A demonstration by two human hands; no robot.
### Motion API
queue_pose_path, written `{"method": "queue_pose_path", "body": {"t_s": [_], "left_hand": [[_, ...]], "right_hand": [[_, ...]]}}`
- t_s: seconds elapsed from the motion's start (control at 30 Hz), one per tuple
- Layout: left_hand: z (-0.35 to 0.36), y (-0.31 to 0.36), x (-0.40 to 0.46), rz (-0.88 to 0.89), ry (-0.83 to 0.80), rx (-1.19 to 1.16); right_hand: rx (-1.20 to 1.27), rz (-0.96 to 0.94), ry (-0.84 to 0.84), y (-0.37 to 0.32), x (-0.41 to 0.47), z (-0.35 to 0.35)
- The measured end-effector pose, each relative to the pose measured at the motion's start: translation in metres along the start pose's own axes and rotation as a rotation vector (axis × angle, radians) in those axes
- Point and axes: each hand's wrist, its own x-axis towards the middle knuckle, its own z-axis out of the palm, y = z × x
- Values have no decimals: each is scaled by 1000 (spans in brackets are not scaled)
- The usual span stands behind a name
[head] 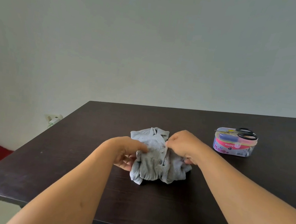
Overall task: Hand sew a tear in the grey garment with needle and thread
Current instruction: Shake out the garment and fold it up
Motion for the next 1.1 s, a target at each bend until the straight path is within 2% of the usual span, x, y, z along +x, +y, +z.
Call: {"method": "queue_pose_path", "body": {"t_s": [0.07,0.13,0.2,0.27,0.37,0.6,0.77,1.0,1.1], "left_hand": [[-2,3,-4,-30,-51,-10],[2,6,-6,-33,-134,-92],[8,8,-4,-5,-156,-167],[13,8,2,46,-159,-210],[10,9,15,124,-87,-258],[-30,19,66,227,143,-227],[-38,23,103,326,278,-184],[-41,19,116,317,247,-205],[-35,15,110,366,334,-163]], "right_hand": [[-56,115,-78,-4,-1,-5],[89,211,-189,-5,5,1],[236,220,-216,-5,12,11],[214,158,-178,0,25,20],[200,105,-138,-5,31,22],[430,85,-156,-16,81,37],[185,-46,25,-23,115,49],[266,-61,30,-19,122,50],[427,-72,62,-12,108,50]]}}
